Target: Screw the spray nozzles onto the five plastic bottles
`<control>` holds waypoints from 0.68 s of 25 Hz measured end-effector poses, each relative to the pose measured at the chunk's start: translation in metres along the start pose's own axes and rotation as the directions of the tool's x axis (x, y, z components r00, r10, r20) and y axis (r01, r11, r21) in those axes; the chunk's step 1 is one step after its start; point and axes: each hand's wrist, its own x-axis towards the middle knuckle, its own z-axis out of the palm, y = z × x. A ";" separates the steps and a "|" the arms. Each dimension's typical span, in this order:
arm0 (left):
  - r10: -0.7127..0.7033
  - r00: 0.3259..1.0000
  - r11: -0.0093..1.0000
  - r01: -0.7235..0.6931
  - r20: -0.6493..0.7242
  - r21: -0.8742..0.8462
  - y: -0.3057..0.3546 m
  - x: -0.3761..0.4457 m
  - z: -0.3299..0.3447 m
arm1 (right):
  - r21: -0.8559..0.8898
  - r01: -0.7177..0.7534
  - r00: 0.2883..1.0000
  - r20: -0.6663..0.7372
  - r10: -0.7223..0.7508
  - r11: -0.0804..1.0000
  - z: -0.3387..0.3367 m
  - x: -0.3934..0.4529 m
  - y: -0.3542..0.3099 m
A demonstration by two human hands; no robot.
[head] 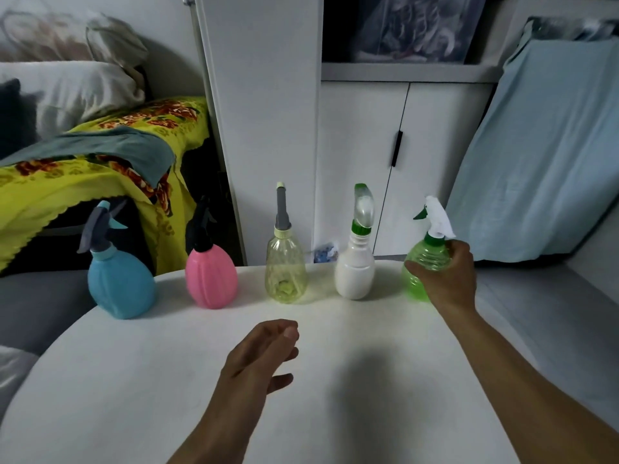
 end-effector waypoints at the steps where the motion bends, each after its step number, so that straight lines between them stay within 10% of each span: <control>1: -0.002 1.000 1.000 0.002 0.004 0.003 -0.001 0.001 -0.001 | -0.003 -0.005 1.000 0.008 0.005 1.000 0.004 0.001 0.005; 17: 0.178 0.977 0.982 -0.169 -0.120 0.083 0.030 -0.002 -0.024 | -0.098 -0.247 0.961 0.102 0.256 0.964 -0.016 0.008 0.004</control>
